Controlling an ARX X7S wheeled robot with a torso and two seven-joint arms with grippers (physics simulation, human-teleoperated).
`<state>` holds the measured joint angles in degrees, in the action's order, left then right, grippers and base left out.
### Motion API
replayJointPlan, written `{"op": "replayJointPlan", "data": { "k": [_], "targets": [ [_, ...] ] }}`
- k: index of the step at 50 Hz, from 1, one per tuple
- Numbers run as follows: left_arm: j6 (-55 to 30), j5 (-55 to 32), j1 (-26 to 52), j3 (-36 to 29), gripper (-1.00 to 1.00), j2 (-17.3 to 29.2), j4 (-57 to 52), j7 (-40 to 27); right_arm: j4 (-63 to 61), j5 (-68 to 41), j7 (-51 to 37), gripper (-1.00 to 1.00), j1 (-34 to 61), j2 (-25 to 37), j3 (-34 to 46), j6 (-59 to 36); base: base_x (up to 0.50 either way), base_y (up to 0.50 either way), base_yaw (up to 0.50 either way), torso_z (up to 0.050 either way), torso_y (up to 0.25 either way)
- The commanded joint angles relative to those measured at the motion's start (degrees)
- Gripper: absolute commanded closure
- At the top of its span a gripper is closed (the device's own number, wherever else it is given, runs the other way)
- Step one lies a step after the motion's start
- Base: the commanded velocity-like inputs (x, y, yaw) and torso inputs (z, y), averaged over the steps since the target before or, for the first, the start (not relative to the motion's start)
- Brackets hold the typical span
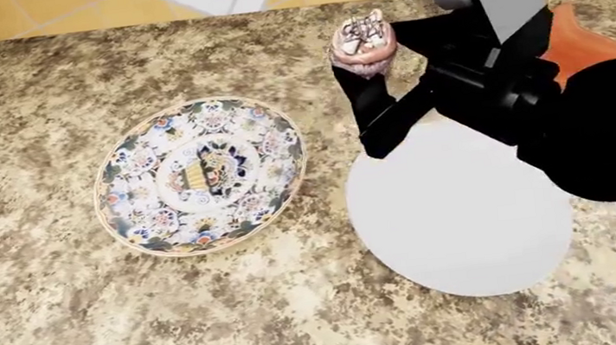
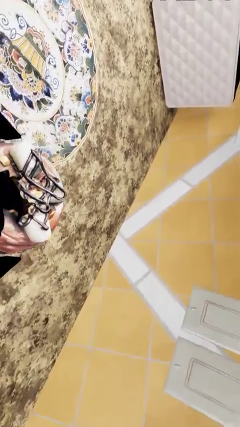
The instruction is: Move the dessert items from the plate to the tray.
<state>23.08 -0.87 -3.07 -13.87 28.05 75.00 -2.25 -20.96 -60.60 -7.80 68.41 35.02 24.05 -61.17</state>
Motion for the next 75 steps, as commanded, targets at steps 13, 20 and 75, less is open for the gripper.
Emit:
{"op": "replayJointPlan", "data": {
  "k": [13, 20, 75],
  "targets": [
    [0.0, 0.8, -0.2, 0.3, -1.0, -0.5, 0.0, 0.8, -3.0, -1.3, -3.2, 1.0, 1.8, 1.6, -3.4, -4.0, -0.04, -0.5, 0.0, 0.0, 0.0],
    [-0.3, 0.8, 0.1, 0.3, -1.0, -0.6, 0.0, 0.8, -2.9, -0.9, -2.9, 1.0, 1.9, 1.6, -3.1, -3.5, -0.04, -0.5, 0.0, 0.0, 0.0],
    [0.5, 0.8, -0.6, 0.6, -1.0, -0.4, 0.0, 1.2, 8.4, 13.4, -7.4, 1.0, -10.4, -2.7, 0.8, 11.8, 0.0, -0.05, 0.0, 0.0, 0.0]
  ]
}}
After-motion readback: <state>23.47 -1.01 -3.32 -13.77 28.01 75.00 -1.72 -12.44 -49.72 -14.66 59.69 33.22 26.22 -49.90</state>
